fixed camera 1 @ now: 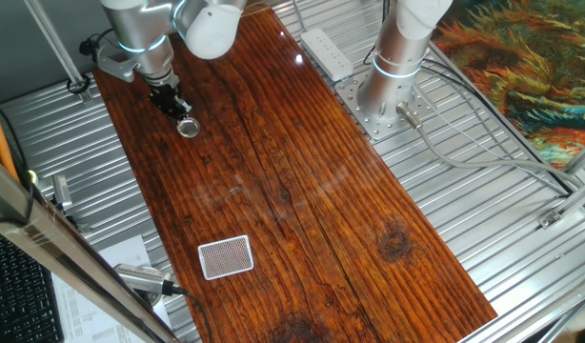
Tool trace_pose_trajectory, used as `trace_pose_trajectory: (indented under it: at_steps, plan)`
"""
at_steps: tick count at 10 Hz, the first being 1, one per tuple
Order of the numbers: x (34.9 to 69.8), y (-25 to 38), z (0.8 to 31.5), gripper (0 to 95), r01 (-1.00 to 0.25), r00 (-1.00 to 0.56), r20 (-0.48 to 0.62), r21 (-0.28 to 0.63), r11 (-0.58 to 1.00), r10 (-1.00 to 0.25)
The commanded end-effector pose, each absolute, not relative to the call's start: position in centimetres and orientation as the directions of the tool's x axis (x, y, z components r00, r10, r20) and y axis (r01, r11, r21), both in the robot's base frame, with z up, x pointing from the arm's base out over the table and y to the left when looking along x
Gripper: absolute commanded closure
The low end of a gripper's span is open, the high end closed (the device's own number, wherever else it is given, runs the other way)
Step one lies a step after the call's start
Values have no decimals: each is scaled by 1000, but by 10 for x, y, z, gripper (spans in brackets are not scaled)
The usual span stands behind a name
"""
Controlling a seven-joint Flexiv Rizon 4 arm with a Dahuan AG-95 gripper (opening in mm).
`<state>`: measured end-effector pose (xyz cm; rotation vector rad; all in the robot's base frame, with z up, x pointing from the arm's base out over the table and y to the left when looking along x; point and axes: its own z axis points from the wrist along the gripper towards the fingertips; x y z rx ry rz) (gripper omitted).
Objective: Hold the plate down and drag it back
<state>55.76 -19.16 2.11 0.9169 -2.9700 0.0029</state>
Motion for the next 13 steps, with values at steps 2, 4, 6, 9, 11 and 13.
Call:
trace_pose_trajectory:
  at_steps: [2,4,6,9,11,13]
  plan:
    - [555,-192,20,950,-569,-821,36,1,822,-569]
    - [552,-193,19,950,-574,-818,35,-3,819,-574]
    - [552,-193,19,950,-576,-817,31,-4,817,-576]
    - [552,-193,19,950,-557,-830,31,3,830,-557]
    - [552,-193,19,950,-524,-852,29,4,852,-523]
    - [552,-193,19,950,-498,-867,30,3,867,-498]
